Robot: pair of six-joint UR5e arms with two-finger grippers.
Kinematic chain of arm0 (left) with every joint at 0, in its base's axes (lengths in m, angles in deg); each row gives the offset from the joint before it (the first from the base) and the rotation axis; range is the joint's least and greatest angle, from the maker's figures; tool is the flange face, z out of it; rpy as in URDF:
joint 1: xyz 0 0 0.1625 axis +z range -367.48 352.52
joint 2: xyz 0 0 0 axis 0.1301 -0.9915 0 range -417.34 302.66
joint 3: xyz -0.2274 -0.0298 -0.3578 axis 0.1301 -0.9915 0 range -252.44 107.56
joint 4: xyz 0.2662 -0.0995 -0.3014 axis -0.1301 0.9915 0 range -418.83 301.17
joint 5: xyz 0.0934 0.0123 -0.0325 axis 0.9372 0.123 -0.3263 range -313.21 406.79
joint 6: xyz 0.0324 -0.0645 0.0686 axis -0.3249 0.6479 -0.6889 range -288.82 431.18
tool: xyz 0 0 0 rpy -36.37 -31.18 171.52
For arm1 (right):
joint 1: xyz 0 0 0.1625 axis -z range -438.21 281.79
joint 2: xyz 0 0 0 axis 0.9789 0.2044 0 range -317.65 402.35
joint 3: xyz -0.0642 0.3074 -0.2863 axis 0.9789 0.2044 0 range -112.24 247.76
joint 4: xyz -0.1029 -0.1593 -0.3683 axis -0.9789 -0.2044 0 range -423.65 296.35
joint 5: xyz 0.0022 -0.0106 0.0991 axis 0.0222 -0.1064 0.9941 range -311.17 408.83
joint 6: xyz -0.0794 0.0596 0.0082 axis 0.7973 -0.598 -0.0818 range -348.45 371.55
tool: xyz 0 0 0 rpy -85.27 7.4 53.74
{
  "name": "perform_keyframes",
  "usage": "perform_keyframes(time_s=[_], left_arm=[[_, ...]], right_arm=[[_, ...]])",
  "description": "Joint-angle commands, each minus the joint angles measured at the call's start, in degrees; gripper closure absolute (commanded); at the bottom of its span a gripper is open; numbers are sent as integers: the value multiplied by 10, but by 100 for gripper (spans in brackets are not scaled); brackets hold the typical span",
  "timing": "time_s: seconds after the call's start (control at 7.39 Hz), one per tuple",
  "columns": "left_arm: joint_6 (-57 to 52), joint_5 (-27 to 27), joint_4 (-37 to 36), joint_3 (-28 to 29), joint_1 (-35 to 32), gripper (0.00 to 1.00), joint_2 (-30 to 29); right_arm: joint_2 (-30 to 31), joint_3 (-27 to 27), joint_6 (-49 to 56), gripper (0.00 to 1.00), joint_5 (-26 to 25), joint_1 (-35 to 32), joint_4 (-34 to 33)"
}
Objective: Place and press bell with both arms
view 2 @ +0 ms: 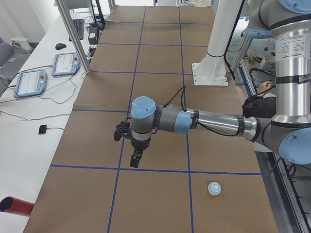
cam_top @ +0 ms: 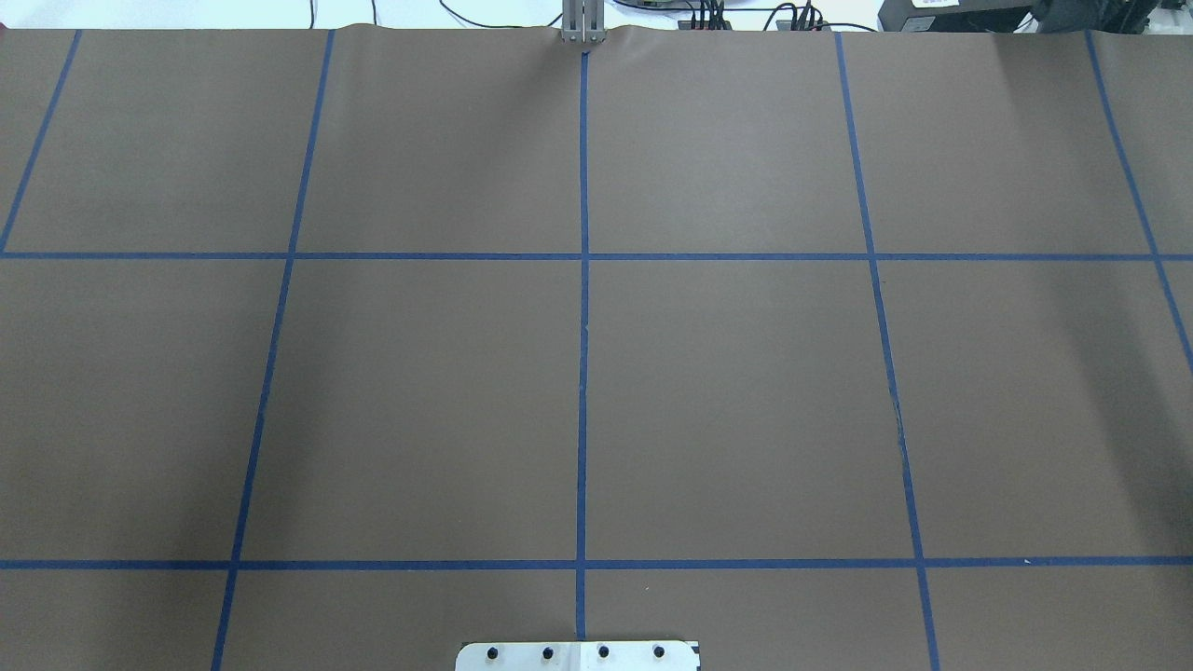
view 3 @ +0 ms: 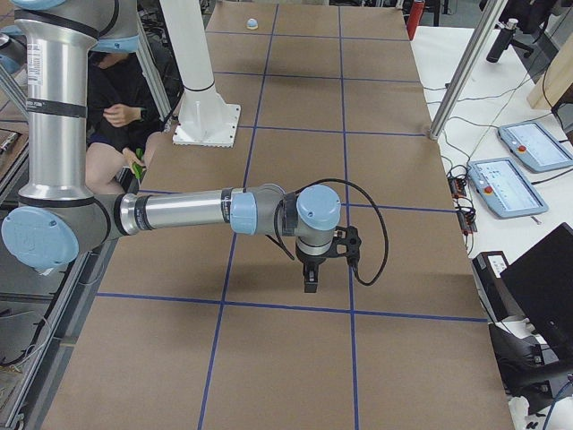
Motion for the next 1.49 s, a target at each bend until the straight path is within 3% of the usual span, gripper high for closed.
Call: perform_keyframes(time_s=[0.0, 0.27, 0.54, 0.95, 1.08, 1.35], left_arm=[[5, 32, -155, -121, 1, 0, 2], [148, 43, -276, -238, 41, 0, 2], [384, 69, -322, -313, 149, 0, -2], [713, 124, -331, -346, 306, 0, -3], [853, 181, -331, -348, 396, 0, -3], [1096, 230, -332, -346, 538, 0, -1]], right_arm=[[3, -1, 0, 0, -1, -3, -1], [14, -6, 0, 0, 2, -3, 0], [15, -4, 0, 0, 2, -4, 0], [15, -6, 0, 0, 5, -4, 0], [15, -10, 0, 0, 5, -4, 0], [14, -11, 0, 0, 5, -4, 1]])
